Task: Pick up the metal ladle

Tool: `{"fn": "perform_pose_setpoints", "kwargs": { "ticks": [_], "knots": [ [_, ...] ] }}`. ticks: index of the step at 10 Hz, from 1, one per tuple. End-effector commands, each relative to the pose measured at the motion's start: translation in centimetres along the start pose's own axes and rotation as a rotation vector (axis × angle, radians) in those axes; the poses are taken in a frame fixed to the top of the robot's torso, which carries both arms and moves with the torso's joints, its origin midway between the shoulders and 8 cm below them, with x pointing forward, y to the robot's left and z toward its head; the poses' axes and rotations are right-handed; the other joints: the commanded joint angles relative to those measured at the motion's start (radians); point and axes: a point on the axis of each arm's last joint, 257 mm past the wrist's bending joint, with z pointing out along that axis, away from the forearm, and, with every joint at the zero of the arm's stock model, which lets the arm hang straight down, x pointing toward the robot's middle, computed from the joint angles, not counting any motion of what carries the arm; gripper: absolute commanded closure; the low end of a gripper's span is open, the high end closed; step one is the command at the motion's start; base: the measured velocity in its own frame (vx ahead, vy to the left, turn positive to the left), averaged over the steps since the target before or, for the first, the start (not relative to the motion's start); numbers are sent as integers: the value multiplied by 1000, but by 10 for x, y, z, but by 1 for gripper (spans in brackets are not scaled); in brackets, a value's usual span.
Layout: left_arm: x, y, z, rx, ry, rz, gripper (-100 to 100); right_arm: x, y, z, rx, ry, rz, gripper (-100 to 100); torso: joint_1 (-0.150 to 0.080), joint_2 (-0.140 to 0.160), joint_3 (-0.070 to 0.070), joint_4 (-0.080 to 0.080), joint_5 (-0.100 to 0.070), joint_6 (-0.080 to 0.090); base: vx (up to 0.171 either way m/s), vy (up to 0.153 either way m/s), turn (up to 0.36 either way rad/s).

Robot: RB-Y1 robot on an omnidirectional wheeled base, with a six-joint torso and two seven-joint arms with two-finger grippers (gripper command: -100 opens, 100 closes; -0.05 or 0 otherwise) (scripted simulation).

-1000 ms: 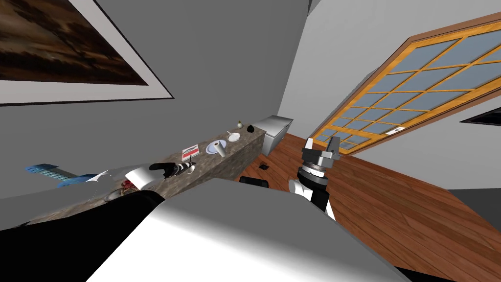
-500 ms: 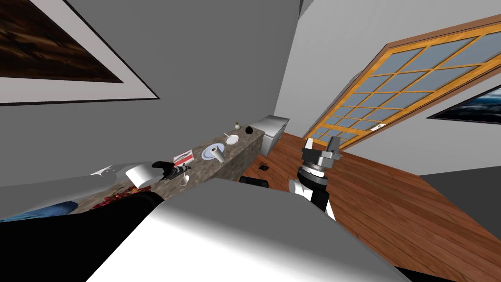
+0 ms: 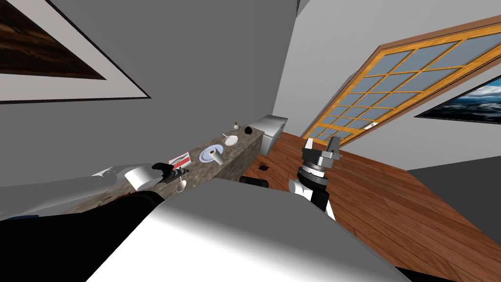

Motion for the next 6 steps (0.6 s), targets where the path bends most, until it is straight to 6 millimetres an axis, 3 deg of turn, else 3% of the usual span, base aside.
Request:
{"fn": "perform_pose_setpoints", "kwargs": {
  "ticks": [1, 4, 6],
  "knots": [
    [6, 10, 2, -3, 0, -8, -100, 0, 0, 0, 0, 0, 0, 0, 0, 0, 0, 0, 0, 0, 41, 18, -80],
    [21, 30, 11, -10, 3, -26, -100, 0, 0, 0, 0, 0, 0, 0, -1, -1, -1, 0, 0, 0, 39, 9, -59],
    [22, 31, 10, -10, 3, -27, -100, 0, 0, 0, 0, 0, 0, 0, -1, -1, 0, 0, 0, 0, 21, 9, -32]
  ]
}}
